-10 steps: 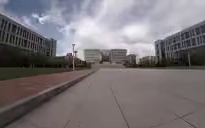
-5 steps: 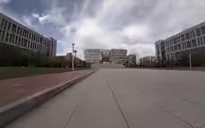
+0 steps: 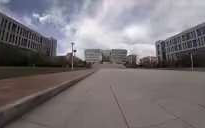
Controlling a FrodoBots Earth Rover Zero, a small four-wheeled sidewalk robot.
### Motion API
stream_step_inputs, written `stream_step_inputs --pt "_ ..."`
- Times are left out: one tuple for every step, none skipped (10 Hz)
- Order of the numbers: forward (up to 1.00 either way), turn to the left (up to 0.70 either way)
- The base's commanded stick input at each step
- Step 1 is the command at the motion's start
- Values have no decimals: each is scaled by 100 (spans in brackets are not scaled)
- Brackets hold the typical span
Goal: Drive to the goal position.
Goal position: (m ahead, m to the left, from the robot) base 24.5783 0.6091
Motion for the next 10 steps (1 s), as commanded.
stream_step_inputs --pt "70 0" --pt "70 0" --pt "70 0" --pt "70 0" --pt "70 0" --pt "70 0" --pt "70 0" --pt "70 0" --pt "70 0" --pt "70 0"
